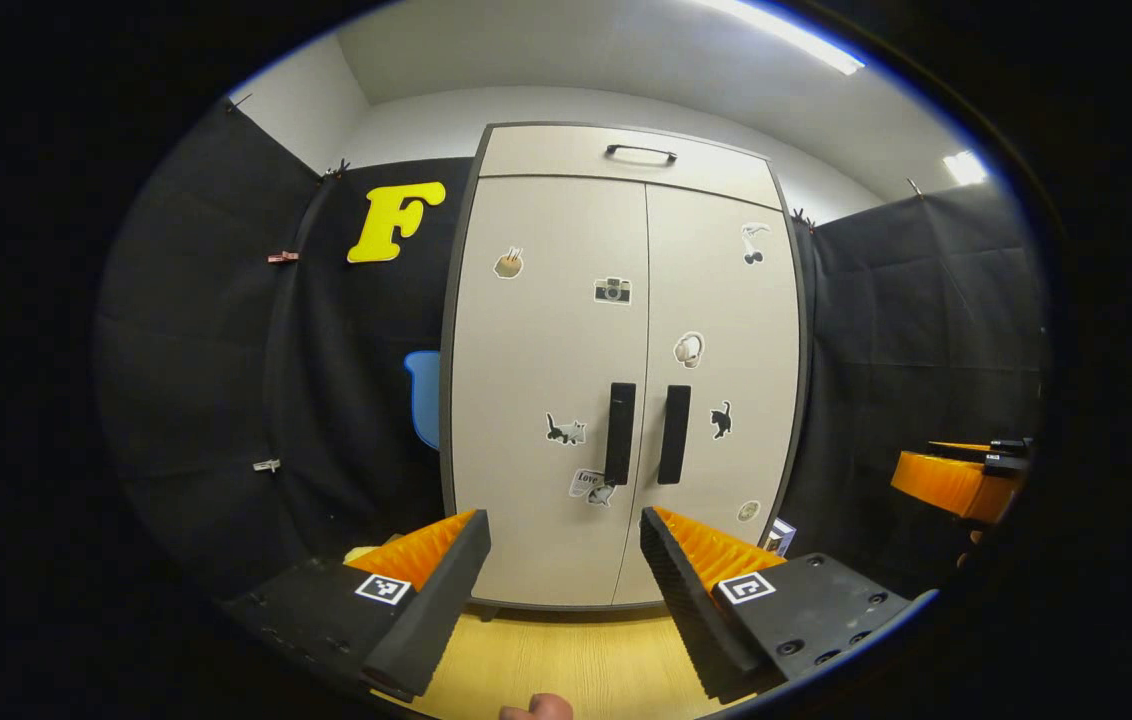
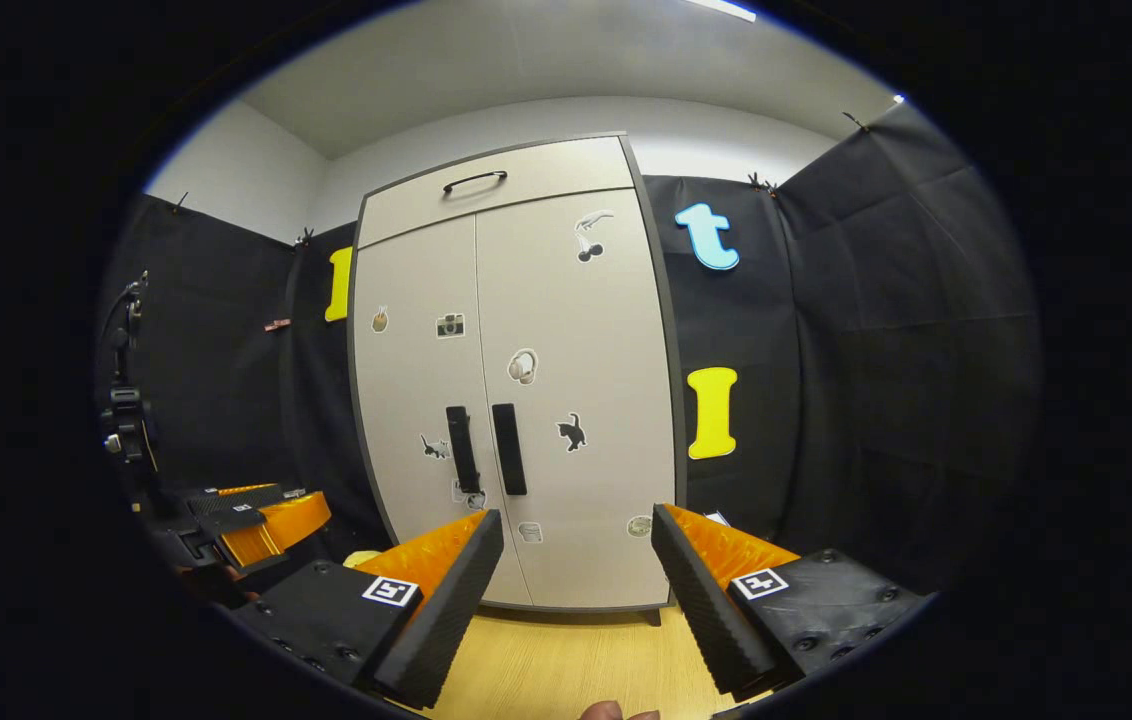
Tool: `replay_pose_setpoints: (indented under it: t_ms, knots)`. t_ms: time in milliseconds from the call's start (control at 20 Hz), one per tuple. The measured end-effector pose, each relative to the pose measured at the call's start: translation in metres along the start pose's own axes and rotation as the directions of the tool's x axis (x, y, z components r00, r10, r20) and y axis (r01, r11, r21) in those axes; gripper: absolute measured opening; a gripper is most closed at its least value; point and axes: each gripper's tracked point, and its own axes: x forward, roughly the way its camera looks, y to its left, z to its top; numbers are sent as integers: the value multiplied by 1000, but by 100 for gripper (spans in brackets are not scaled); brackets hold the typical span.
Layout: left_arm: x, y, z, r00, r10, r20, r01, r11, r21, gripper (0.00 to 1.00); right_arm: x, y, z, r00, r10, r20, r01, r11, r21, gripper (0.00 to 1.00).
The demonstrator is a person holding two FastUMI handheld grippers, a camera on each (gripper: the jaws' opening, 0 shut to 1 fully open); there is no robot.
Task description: Grab one shoe with the right hand and put it into the shoe cabinet, grab the other shoe with the left hand and put it into the shoe cabinet; then close the right door with the right hand and the left door with the left hand.
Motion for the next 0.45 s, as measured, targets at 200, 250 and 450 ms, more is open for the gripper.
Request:
replay_pose_setpoints:
  t_ms: [200, 250, 450]
  knots:
    - [-1, 0, 0, 1000, -4, 0, 4, 1000, -3, 95, -1, 0, -2, 1000, -3, -2, 3, 1000, 0, 98]
    - [-2, 0, 0, 1000, -4, 0, 4, 1000, -3, 95, -2, 0, -2, 1000, -4, -3, 4, 1000, 0, 98]
    - [-3, 1, 0, 1000, 0, -1, 0, 1000, 5, 95, -2, -1, -3, 1000, -10, -6, 10, 1000, -3, 98]
